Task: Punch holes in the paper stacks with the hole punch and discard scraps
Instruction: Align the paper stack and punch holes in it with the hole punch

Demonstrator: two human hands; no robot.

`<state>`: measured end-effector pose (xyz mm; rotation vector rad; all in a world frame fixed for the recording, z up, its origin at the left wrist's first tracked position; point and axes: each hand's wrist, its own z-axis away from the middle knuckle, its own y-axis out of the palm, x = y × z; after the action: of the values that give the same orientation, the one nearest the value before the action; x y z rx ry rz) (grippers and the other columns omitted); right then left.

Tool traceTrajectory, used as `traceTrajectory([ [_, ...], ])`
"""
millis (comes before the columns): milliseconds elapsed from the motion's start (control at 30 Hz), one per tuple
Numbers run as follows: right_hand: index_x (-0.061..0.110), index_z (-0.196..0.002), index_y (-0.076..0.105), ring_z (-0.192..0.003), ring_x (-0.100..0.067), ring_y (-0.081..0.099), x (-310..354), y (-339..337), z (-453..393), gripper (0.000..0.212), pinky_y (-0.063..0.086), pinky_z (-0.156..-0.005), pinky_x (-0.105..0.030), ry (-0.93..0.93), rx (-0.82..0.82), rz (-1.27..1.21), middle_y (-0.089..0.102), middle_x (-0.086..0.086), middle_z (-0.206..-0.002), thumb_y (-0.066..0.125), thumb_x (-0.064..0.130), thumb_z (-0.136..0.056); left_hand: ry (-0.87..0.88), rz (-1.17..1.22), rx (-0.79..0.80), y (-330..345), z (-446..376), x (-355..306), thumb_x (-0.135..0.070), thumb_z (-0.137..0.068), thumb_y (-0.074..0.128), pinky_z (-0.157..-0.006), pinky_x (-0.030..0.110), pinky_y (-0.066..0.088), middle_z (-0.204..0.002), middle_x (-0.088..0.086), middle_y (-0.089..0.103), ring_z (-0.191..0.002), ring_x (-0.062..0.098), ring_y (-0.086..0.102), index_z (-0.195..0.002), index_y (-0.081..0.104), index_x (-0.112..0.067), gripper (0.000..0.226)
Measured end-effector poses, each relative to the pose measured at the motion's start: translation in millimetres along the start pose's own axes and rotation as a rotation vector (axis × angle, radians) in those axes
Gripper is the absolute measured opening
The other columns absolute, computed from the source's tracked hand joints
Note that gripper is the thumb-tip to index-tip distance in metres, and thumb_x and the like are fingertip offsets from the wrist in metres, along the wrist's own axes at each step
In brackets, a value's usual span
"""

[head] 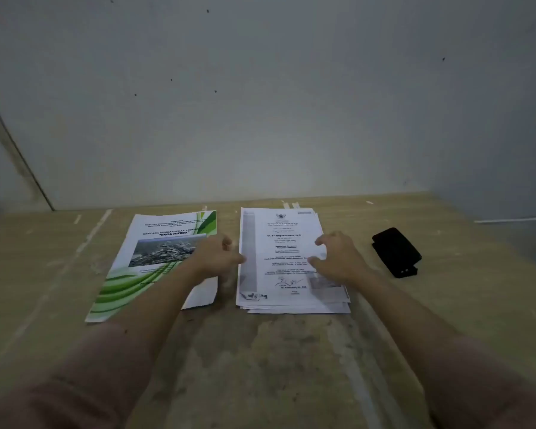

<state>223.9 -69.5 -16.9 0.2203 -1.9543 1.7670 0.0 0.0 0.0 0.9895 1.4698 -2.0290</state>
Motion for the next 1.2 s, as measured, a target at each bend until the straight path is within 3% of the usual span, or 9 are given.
traceTrajectory([
  [67, 0.010, -0.130, 0.046, -0.131, -0.028, 0.029, -5.4, 8.1, 3.1, 0.055, 0.035, -0.103, -0.039, 0.054, 0.021, 0.058, 0.035, -0.011, -0.138, 0.058, 0.039, -0.086, -0.034, 0.024, 0.029, 11.7, -0.4, 1.3, -0.017, -0.080, 0.067, -0.068, 0.028, 0.043, -0.097, 0.010, 0.052, -0.079, 0.019, 0.052, -0.100, 0.053, -0.007, 0.026],
  [133, 0.013, -0.128, 0.045, -0.130, -0.030, 0.027, -9.4, 16.9, 4.8, 0.057, 0.032, -0.103, -0.041, 0.084, 0.076, 0.134, 0.033, -0.011, -0.138, 0.055, 0.047, -0.084, -0.064, 0.044, 0.028, 23.7, -3.9, 2.2, -0.014, -0.082, 0.064, -0.059, 0.024, 0.039, -0.091, 0.008, 0.051, -0.081, 0.021, 0.055, -0.098, 0.056, -0.007, 0.020],
  [233, 0.015, -0.128, 0.045, -0.129, -0.030, 0.027, -12.2, 19.4, 0.1, 0.059, 0.031, -0.102, -0.040, 0.103, 0.092, 0.142, 0.035, -0.010, -0.138, 0.055, 0.051, -0.083, -0.114, 0.118, -0.072, 30.5, -14.4, 1.0, -0.012, -0.080, 0.066, -0.074, 0.030, 0.044, -0.107, 0.013, 0.062, -0.106, 0.032, 0.058, -0.110, 0.060, 0.001, 0.034],
  [333, 0.016, -0.127, 0.046, -0.129, -0.029, 0.028, -13.7, 15.5, -6.8, 0.062, 0.033, -0.100, -0.036, 0.111, 0.100, 0.090, 0.034, -0.010, -0.136, 0.063, 0.050, -0.078, -0.183, 0.218, -0.127, 33.2, -27.6, 4.0, -0.011, -0.076, 0.070, -0.083, 0.035, 0.049, -0.119, 0.017, 0.062, -0.105, 0.033, 0.059, -0.111, 0.063, 0.001, 0.037],
  [700, 0.013, -0.141, 0.029, -0.133, -0.029, 0.026, -22.7, 16.4, -19.9, 0.098, 0.031, -0.107, -0.036, 0.192, 0.093, -0.159, 0.029, -0.013, -0.140, 0.082, 0.037, -0.063, -0.291, 0.328, -0.087, 37.3, -42.5, -10.3, -0.001, -0.077, 0.068, -0.079, 0.033, 0.043, -0.130, 0.021, 0.053, -0.116, 0.036, 0.052, -0.125, 0.044, 0.009, 0.054],
  [867, 0.013, -0.135, 0.034, -0.131, -0.029, 0.026, -24.1, 19.2, -19.6, 0.088, 0.032, -0.103, -0.033, 0.183, 0.096, -0.165, 0.030, -0.014, -0.137, 0.081, 0.039, -0.065, -0.264, 0.273, -0.054, 43.6, -44.1, -8.1, -0.003, -0.079, 0.066, -0.087, 0.039, 0.048, -0.125, 0.023, 0.057, -0.112, 0.037, 0.055, -0.119, 0.052, 0.011, 0.045],
  [1000, 0.014, -0.133, 0.035, -0.128, -0.027, 0.028, -22.5, 22.4, -18.1, 0.086, 0.032, -0.100, -0.032, 0.186, 0.086, -0.201, 0.031, -0.012, -0.133, 0.081, 0.036, -0.064, -0.203, 0.400, -0.040, 44.7, -39.6, -5.5, 0.002, -0.085, 0.055, -0.090, 0.044, 0.047, -0.125, 0.022, 0.058, -0.111, 0.039, 0.056, -0.123, 0.048, 0.003, 0.038],
  [1100, 0.013, -0.131, 0.037, -0.128, -0.028, 0.029, -19.6, 21.4, -17.3, 0.087, 0.033, -0.101, -0.034, 0.219, 0.099, -0.211, 0.032, -0.012, -0.132, 0.082, 0.035, -0.061, -0.133, 0.491, -0.052, 47.3, -33.6, -1.8, 0.005, -0.086, 0.051, -0.095, 0.050, 0.046, -0.127, 0.020, 0.056, -0.111, 0.039, 0.056, -0.131, 0.039, -0.006, 0.047],
  [1200, 0.014, -0.126, 0.046, -0.122, -0.026, 0.044, -22.4, 19.3, -23.8, 0.102, 0.041, -0.103, -0.040, 0.302, 0.133, -0.379, 0.047, -0.008, -0.131, 0.082, 0.049, -0.037, -0.092, 0.610, -0.048, 46.4, -25.5, 3.8, 0.003, -0.088, 0.051, -0.085, 0.049, 0.052, -0.128, 0.019, 0.056, -0.104, 0.035, 0.060, -0.138, 0.033, -0.013, 0.056],
])
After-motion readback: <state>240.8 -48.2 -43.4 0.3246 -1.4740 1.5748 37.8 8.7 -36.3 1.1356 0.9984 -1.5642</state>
